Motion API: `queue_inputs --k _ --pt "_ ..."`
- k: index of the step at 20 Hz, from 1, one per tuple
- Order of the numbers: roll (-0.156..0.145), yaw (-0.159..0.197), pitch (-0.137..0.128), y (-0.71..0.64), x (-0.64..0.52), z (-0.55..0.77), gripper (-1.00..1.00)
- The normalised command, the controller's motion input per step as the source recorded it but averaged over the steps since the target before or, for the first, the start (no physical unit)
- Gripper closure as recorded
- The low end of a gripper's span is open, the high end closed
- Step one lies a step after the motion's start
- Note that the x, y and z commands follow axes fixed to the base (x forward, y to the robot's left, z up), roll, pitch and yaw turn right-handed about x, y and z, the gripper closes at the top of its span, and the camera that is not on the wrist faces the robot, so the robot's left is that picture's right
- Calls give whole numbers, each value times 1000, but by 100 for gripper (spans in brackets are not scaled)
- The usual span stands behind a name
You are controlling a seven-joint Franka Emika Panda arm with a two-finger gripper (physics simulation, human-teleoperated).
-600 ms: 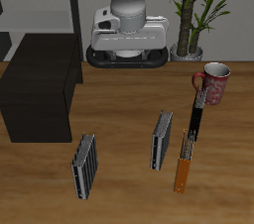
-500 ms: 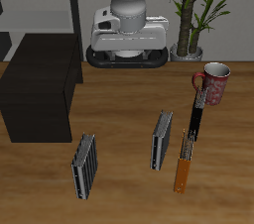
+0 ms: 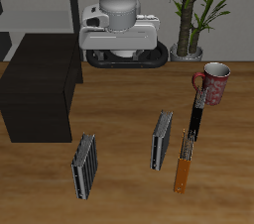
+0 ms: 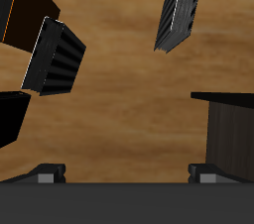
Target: Place the right striped book upright on top of the shelf and place the red mug on top of the shelf
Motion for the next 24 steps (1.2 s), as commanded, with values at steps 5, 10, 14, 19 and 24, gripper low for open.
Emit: queue_inputs --k 5,10,14,19,24 --pt "-30 -17 -37 -438 289 206 -100" --pt "-19 -9 -30 -399 403 295 -100" --pt "-6 5 14 -98 292 77 -100" --pt "1 12 -23 -55 449 57 -100" --pt "-29 32 16 -91 407 -123 -100"
